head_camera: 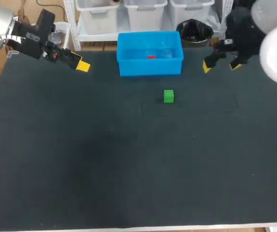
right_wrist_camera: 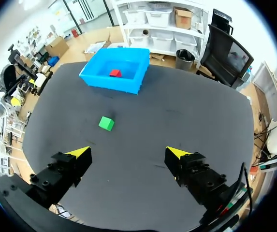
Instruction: Use the left arm to pick the red cube and place it into the blue plastic box first, then use the right arm to grasp the green cube and put it into the same blue plastic box after the first action is fully finished.
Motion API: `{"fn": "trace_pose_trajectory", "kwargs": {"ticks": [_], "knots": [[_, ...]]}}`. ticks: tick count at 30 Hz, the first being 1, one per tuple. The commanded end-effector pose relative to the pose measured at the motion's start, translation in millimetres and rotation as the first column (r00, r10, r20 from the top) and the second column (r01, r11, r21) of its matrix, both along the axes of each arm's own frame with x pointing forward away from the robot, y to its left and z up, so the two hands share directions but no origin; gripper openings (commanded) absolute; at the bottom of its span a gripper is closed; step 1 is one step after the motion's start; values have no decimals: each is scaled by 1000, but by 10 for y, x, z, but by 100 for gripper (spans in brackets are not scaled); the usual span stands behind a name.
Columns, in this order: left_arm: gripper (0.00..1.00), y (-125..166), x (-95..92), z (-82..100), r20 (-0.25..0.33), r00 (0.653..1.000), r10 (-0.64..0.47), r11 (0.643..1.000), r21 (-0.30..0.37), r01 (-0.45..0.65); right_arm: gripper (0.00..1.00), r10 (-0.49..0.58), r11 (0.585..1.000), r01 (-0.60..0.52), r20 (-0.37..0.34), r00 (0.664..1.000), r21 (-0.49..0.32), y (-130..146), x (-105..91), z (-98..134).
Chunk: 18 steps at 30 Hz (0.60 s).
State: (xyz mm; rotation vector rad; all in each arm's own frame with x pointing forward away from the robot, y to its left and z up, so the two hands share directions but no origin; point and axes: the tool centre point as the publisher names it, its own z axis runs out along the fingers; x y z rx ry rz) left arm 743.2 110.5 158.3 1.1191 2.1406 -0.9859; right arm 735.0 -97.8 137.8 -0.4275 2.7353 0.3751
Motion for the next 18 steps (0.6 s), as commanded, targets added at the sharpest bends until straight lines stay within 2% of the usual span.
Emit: {"fn": "trace_pose_trajectory", "kwargs": {"ticks": [1, 9, 18], "knots": [[100, 1, -3, -9, 3, 1000, 0, 1000, -2, 0, 100, -12, 998, 10, -39, 999, -66, 188, 86, -25], [100, 1, -3, -9, 3, 1000, 0, 1000, -2, 0, 100, -25, 995, 17, -79, 997, -102, 428, 123, -58], [100, 1, -3, -9, 3, 1000, 0, 1000, -2, 0, 100, -52, 989, 34, -122, 991, -145, 544, 138, -113]]}}
